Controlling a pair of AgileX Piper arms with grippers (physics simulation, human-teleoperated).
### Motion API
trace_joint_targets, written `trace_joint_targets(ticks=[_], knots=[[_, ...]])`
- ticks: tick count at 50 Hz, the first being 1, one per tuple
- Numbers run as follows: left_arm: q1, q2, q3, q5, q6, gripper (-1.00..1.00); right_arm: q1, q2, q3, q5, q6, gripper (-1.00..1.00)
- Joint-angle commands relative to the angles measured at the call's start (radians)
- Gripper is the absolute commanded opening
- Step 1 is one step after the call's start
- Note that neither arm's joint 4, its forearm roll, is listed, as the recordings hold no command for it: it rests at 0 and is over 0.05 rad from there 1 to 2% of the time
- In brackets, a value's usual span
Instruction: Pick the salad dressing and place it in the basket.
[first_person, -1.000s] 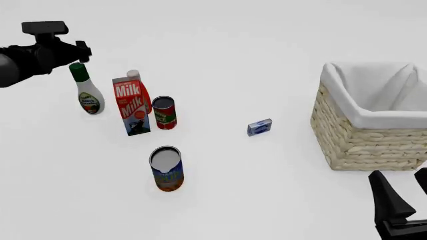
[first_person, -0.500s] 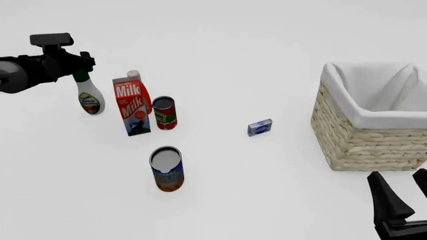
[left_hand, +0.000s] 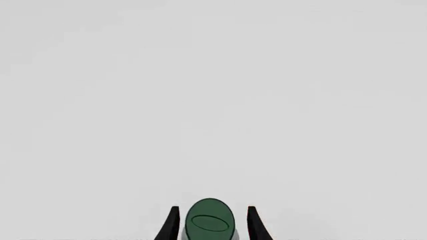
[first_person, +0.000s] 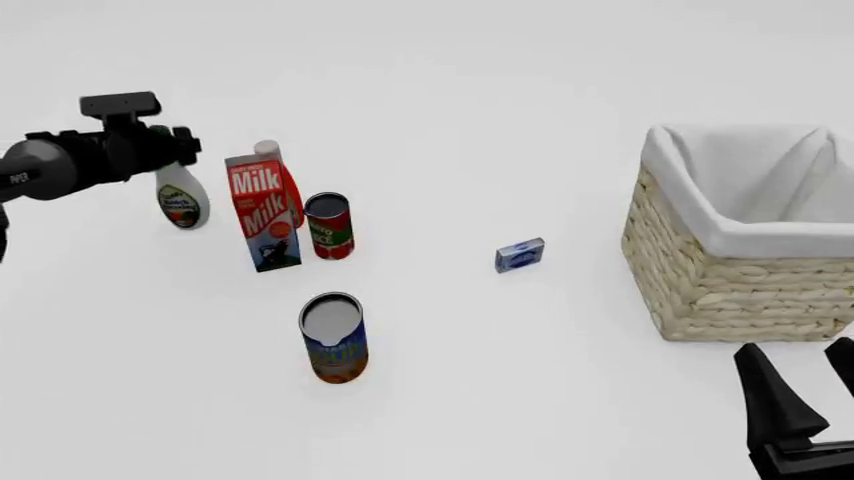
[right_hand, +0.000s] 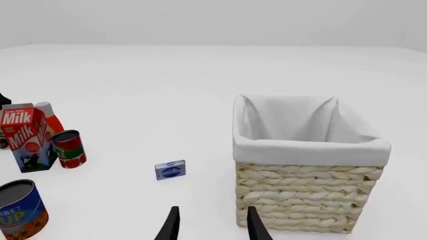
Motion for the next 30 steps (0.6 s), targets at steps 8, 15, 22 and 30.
trace_joint_targets(ticks=[8,15,22,30], knots=[[0.019,-0.068,0.090,-0.109,0.002,-1.00,-0.002,0.000,0.000,0.004,-0.001,1.00],[0.037,-0.085,0.106,-0.129,0.023,-1.00,0.001,0.004,-0.001,0.002,-0.001,1.00],[0.054,-0.100,0.112,-0.141,0.028,-1.00,0.002,0.001,0.000,0.005,-0.002,1.00],[0.050,-0.150,0.107,-0.125,0.026,-1.00,0.004,0.002,0.000,0.000,-0.001,1.00]])
